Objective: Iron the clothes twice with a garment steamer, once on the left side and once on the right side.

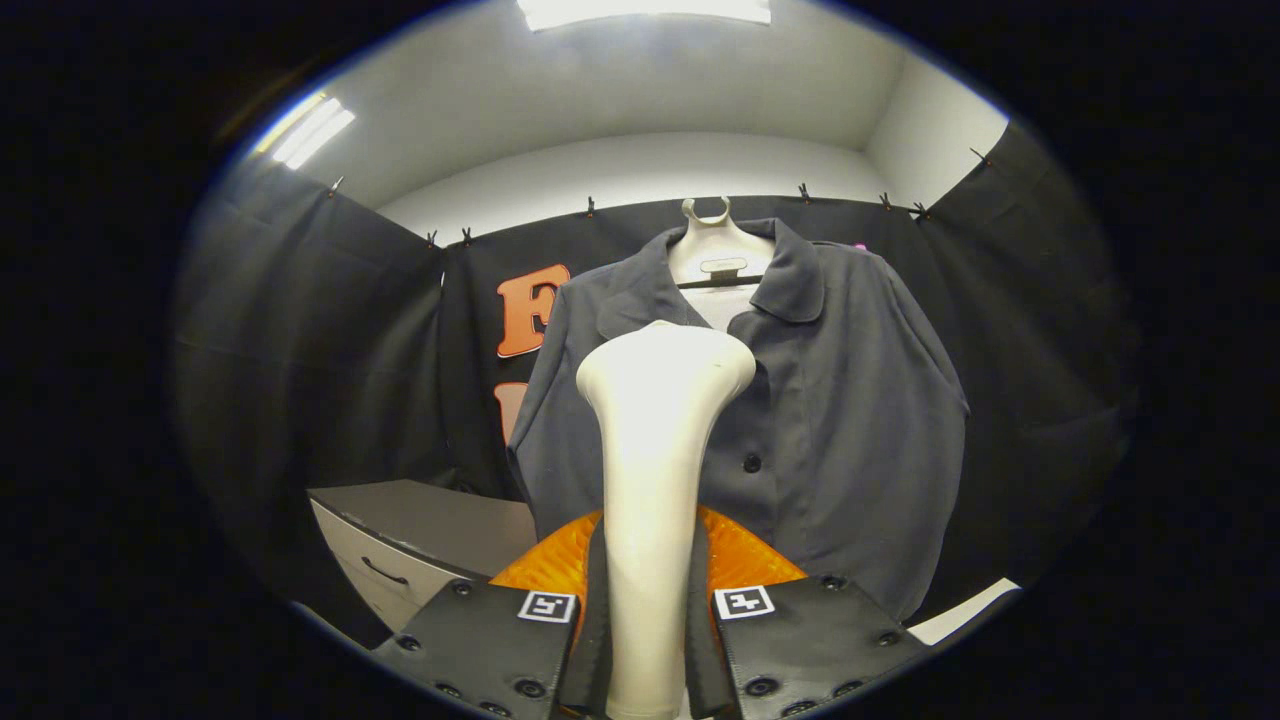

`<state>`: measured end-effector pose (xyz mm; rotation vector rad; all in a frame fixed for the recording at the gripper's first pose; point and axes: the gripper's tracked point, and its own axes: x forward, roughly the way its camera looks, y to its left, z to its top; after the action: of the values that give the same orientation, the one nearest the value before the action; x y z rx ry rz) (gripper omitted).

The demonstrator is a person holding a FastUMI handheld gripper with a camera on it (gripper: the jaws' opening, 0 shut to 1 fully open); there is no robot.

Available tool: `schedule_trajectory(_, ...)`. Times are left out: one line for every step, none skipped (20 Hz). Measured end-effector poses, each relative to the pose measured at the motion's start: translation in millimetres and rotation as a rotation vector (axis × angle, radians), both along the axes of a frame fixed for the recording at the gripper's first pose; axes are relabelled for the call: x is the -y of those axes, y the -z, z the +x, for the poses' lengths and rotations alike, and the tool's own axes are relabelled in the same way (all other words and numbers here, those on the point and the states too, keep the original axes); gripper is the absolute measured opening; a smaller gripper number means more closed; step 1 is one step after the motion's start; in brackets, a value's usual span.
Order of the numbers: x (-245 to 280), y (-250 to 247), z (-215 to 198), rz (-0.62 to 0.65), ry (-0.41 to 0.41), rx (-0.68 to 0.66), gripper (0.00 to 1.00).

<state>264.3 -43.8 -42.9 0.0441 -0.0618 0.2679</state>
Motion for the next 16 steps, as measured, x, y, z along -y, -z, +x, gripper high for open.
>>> schedule_trajectory(-1.3, 2.1, 9.1, -0.004, 0.003, -0.002, 0.37)
schedule_trajectory(-1.7, 5.0, 16.5, -0.01, 0.003, -0.002, 0.37)
schedule_trajectory(-3.2, 7.3, 22.6, -0.016, 0.003, 0.0, 0.37)
schedule_trajectory(-3.9, 9.3, 28.3, -0.023, 0.007, 0.003, 0.37)
schedule_trajectory(-4.7, 11.0, 33.2, -0.029, 0.013, 0.007, 0.37)
schedule_trajectory(-5.0, 13.9, 37.4, -0.034, 0.016, 0.009, 0.37)
schedule_trajectory(-6.3, 17.3, 41.4, -0.037, 0.016, 0.009, 0.37)
schedule_trajectory(-6.8, 23.0, 44.8, -0.042, 0.017, 0.004, 0.37)
schedule_trajectory(-6.4, 24.9, 48.5, -0.044, 0.023, -0.004, 0.37)
schedule_trajectory(-6.0, 28.4, 51.0, -0.041, 0.025, -0.01, 0.37)
schedule_trajectory(-7.5, 30.3, 55.0, -0.035, 0.02, -0.015, 0.37)
schedule_trajectory(-10.9, 30.9, 58.4, -0.03, 0.015, -0.019, 0.37)
schedule_trajectory(-14.1, 31.0, 61.8, -0.028, 0.011, -0.019, 0.37)
schedule_trajectory(-17.0, 30.9, 64.3, -0.032, 0.008, -0.016, 0.37)
schedule_trajectory(-19.8, 29.7, 65.8, -0.041, 0.007, -0.008, 0.37)
schedule_trajectory(-21.5, 29.7, 67.2, -0.051, 0.008, -0.005, 0.37)
